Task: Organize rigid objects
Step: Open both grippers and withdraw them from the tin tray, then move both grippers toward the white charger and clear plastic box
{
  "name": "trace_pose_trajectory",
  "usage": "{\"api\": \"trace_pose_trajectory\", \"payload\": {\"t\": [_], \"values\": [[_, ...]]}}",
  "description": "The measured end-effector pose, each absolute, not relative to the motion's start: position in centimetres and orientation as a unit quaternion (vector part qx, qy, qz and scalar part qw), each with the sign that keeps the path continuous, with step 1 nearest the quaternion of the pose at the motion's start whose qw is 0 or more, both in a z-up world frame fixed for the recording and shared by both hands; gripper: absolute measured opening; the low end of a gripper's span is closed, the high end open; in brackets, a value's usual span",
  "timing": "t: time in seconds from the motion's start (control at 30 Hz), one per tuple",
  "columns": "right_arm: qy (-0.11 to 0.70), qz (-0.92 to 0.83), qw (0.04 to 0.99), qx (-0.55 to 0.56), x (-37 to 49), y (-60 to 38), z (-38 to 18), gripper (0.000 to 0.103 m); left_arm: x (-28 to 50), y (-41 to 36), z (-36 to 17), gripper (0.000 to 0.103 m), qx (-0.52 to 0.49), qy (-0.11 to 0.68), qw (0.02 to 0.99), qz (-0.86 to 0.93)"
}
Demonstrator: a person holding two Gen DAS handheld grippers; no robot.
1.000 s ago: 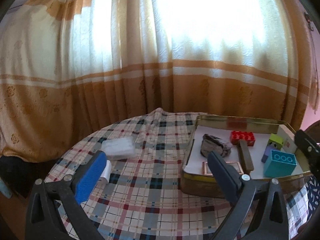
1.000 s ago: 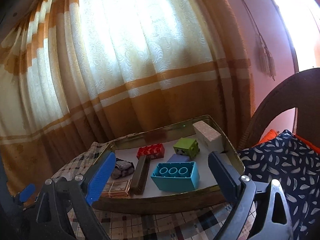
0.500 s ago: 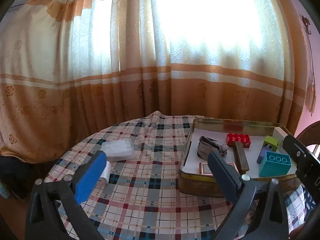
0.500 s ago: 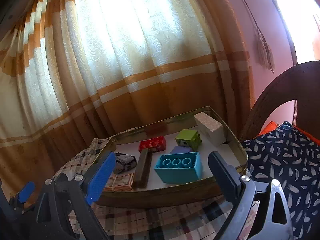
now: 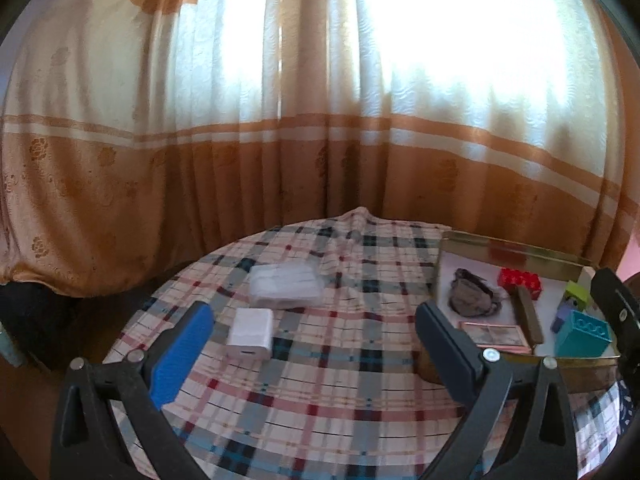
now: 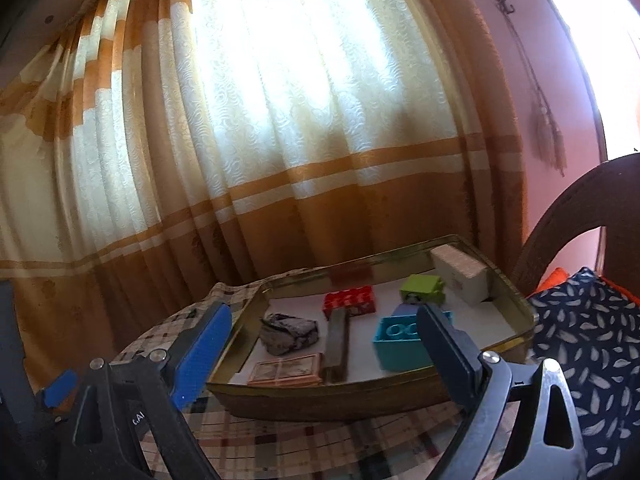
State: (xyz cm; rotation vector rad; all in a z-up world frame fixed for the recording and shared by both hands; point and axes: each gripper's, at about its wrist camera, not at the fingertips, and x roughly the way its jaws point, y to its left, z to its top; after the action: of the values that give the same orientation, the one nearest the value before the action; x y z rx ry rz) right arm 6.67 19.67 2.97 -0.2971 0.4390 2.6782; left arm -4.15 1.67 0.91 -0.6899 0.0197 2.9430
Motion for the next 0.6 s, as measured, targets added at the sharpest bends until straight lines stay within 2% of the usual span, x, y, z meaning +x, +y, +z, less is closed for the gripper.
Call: {"api": "trace_pose_trajectory", "payload": {"t": [0.6], "values": [[0.13, 0.97, 0.175, -0.108, 2.9, 15.0, 3.2, 0.095, -6.1, -2.1, 0.2, 0.102, -0.262, -0.021, 0.039, 0.964]]}}
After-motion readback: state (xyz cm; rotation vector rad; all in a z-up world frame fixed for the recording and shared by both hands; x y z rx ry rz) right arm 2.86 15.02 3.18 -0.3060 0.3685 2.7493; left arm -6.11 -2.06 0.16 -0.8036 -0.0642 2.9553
